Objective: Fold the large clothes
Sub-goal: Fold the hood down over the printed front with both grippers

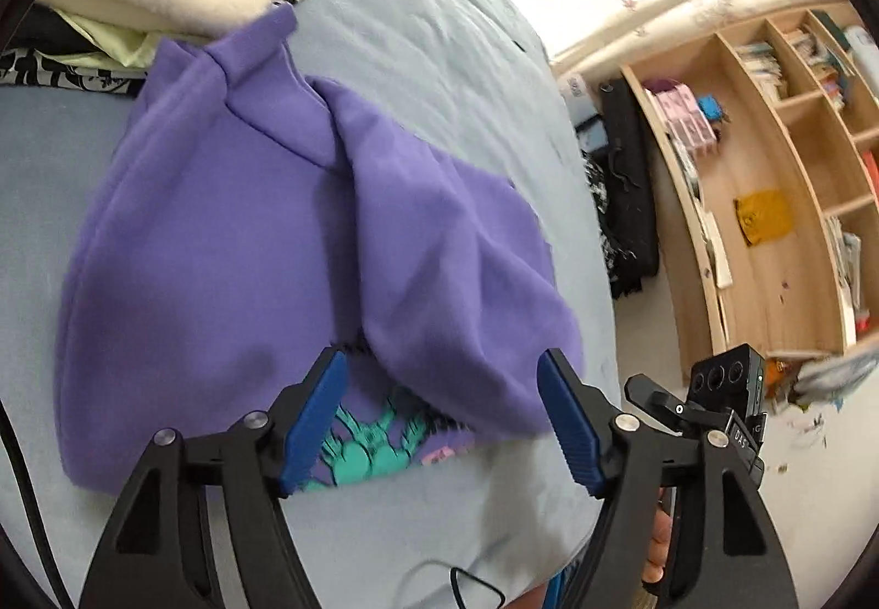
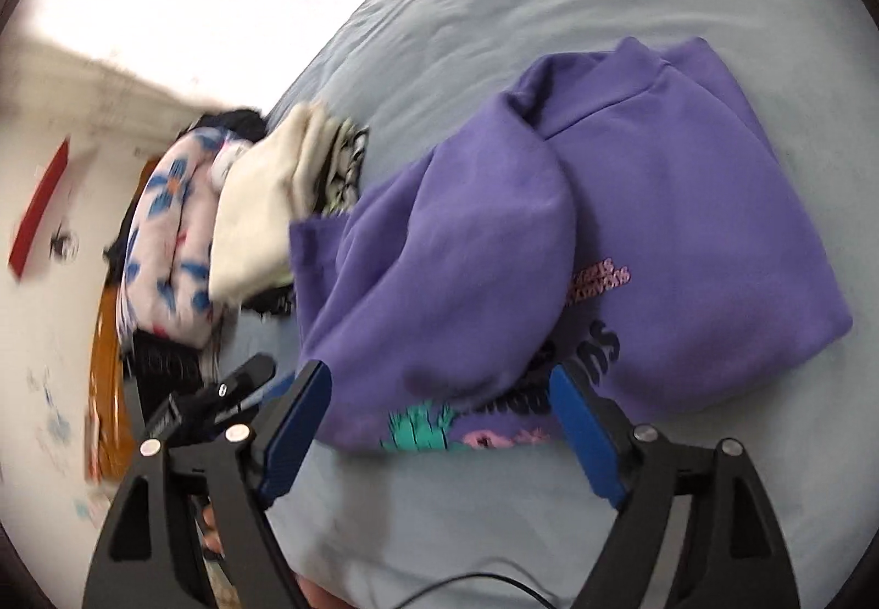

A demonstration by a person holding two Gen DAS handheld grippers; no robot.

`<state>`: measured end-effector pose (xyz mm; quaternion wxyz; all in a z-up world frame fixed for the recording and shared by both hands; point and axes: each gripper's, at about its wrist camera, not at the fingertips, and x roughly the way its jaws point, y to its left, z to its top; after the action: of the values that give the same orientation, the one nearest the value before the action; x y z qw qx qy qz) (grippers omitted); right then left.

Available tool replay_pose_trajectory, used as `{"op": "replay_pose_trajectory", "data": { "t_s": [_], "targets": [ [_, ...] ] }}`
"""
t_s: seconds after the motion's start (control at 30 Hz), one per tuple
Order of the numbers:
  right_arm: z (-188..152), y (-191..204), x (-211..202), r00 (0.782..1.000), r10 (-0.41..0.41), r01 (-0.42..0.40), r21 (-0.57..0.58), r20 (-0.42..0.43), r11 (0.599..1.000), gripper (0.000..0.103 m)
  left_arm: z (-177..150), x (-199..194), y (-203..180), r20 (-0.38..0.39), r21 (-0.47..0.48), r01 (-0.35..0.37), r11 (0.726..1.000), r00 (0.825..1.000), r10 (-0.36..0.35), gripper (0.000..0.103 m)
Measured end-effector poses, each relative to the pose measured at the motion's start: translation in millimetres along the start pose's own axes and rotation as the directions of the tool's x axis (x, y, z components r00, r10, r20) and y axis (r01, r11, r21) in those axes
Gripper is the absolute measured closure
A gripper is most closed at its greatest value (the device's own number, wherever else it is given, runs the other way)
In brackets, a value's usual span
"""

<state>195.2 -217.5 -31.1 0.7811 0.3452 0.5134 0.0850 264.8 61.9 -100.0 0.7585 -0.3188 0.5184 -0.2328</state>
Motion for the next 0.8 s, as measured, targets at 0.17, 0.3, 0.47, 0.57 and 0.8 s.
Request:
{"op": "replay_pose_trajectory", "data": {
  "t_s": [0.17,0.3,0.47,0.57,0.8],
  "targets": [
    [21.9,13.7,23.5,0.997,-0.077,0.077,-0.002,-0.032,0.997,0.021,22.8,26.7,11.6,-0.033,-0.027,-0.066,0.997,0.997,0.065,0.031],
    [36.0,28.6,46.0,0.979,-0.193,0.189,-0.056,-0.073,0.98,0.021,33.5,58.9,23.7,-0.068,-0.06,-0.073,0.996,0.995,0.069,0.031],
    [39.3,40.0,71.1,0.933,-0.342,0.319,-0.183,-0.112,0.93,0.021,31.4,90.5,26.5,-0.107,-0.07,-0.026,0.997,0.994,0.019,0.032],
    [35.1,35.1,78.1,0.915,-0.389,0.356,-0.241,-0.107,0.903,0.023,29.1,106.1,22.0,-0.126,-0.043,-0.005,0.999,0.992,0.0,0.04],
    [19.4,-4.9,71.3,0.915,-0.371,0.316,-0.291,-0.158,0.903,0.076,14.5,109.5,-3.9,-0.083,0.091,-0.068,0.993,0.994,0.076,0.095]
  ]
}}
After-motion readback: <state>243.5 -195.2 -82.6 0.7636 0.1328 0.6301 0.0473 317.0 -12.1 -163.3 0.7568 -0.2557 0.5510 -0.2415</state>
